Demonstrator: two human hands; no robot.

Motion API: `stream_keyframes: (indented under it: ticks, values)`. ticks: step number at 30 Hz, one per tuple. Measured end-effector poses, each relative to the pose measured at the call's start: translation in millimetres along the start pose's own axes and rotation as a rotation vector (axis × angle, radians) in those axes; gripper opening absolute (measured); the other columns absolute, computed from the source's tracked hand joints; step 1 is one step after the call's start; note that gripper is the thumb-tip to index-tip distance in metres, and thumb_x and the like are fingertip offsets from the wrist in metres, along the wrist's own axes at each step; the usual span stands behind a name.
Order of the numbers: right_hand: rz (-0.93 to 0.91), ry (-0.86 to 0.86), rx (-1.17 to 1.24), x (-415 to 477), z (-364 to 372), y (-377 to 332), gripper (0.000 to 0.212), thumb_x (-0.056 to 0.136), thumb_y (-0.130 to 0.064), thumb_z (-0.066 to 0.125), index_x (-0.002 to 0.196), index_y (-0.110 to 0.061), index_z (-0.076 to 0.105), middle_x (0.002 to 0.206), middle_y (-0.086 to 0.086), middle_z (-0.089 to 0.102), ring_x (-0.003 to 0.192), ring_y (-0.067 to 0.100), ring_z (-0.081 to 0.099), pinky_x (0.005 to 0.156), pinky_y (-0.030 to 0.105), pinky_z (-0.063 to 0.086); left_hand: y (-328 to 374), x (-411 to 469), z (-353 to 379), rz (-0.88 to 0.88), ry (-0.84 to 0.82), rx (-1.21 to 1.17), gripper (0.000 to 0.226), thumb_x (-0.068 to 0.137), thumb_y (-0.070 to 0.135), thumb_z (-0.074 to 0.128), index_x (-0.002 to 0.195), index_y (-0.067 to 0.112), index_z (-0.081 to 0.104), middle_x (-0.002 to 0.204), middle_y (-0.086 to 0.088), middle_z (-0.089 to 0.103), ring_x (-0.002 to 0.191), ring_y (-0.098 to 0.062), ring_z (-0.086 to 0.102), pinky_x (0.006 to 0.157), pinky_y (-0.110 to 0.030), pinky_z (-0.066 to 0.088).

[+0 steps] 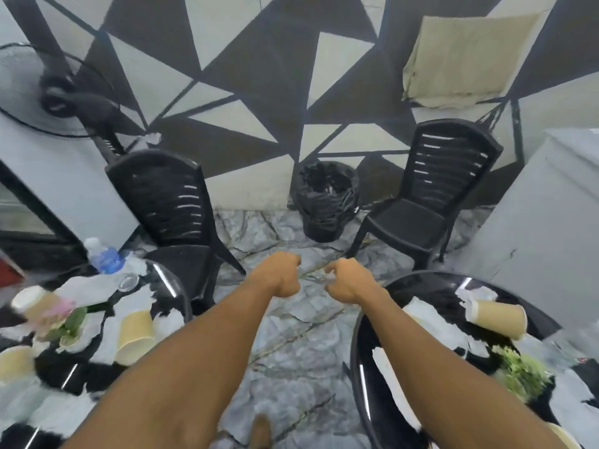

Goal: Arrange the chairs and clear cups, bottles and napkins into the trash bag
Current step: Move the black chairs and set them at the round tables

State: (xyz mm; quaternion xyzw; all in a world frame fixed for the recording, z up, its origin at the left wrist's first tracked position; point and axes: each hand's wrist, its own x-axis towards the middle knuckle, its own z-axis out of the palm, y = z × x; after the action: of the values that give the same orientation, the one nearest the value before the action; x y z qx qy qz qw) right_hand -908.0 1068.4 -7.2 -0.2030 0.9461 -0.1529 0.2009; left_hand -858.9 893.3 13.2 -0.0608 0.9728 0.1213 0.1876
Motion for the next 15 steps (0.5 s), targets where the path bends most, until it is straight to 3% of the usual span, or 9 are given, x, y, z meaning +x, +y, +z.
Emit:
stream_keyframes:
  ticks: [5, 11, 15]
  values:
    - [0.132, 0.016, 0.016, 104.1, -27.8, 9.7, 0.052, 0.084, -0.032, 0.063, 0.135, -0.022, 0.054, 0.130, 0.007, 0.056, 0.115, 0.029, 0.057, 0.092, 0.041, 0.051, -26.9, 128.9, -41.1, 0.092, -0.051, 0.034, 0.062, 0.087, 0.016, 0.060, 0.147, 0.015, 0.042, 0.141, -0.014, 0.049, 0.119, -0.034, 0.054, 0.092, -0.045, 0.053]
    - [0.289, 0.067, 0.078, 186.8, -87.0, 27.3, 0.038, 0.086, -0.022, 0.060, 0.123, -0.016, 0.062, 0.111, 0.008, 0.065, 0.097, 0.030, 0.061, 0.080, 0.041, 0.055, -26.5, 264.6, -102.8, 0.232, -0.077, 0.055, 0.048, 0.075, 0.021, 0.057, 0.123, 0.017, 0.053, 0.123, -0.010, 0.057, 0.104, -0.032, 0.059, 0.087, -0.050, 0.055]
    - [0.399, 0.144, 0.145, 242.5, -124.5, 59.6, 0.042, 0.083, -0.021, 0.063, 0.124, -0.016, 0.062, 0.117, 0.008, 0.066, 0.103, 0.029, 0.062, 0.082, 0.039, 0.055, 1.5, 345.2, -135.0, 0.381, -0.101, 0.064, 0.048, 0.078, 0.023, 0.061, 0.126, 0.017, 0.055, 0.124, -0.008, 0.058, 0.104, -0.030, 0.060, 0.087, -0.049, 0.056]
